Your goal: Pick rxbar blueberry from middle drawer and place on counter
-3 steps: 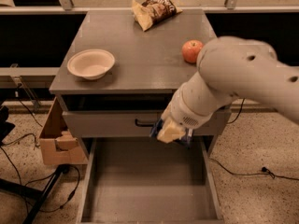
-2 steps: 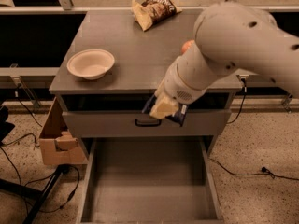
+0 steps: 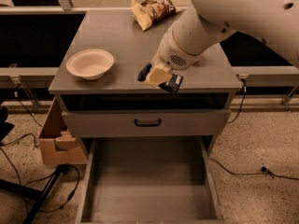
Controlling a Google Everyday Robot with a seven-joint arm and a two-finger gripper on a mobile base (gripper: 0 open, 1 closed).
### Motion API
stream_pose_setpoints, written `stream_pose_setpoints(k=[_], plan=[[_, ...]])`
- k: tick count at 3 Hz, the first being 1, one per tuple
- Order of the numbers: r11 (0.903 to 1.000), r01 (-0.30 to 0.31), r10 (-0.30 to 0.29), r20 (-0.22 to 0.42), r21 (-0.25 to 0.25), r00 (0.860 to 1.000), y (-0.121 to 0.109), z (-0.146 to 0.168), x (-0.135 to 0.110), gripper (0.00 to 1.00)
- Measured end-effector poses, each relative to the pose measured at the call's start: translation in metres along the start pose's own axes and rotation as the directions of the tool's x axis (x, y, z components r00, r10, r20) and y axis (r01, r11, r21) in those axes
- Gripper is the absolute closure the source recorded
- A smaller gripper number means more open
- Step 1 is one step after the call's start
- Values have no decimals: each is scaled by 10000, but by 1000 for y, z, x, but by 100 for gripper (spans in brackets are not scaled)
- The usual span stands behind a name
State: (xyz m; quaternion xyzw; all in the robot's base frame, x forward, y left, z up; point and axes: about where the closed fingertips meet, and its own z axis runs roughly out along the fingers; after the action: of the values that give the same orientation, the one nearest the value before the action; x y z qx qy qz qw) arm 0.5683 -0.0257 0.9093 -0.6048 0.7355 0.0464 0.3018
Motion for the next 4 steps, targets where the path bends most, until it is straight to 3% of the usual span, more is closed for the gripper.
stream_pose_setpoints(k=[1, 2, 3, 4], plan=[[10000, 2, -2, 0, 3, 10000, 0, 0, 0, 100], [9991, 216, -215, -33, 358, 9998, -24, -6, -7, 100], [9947, 58, -45, -129, 1030, 9999, -74, -6, -13, 100], [9854, 77, -69, -52, 1703, 10000, -139, -2, -25, 100]])
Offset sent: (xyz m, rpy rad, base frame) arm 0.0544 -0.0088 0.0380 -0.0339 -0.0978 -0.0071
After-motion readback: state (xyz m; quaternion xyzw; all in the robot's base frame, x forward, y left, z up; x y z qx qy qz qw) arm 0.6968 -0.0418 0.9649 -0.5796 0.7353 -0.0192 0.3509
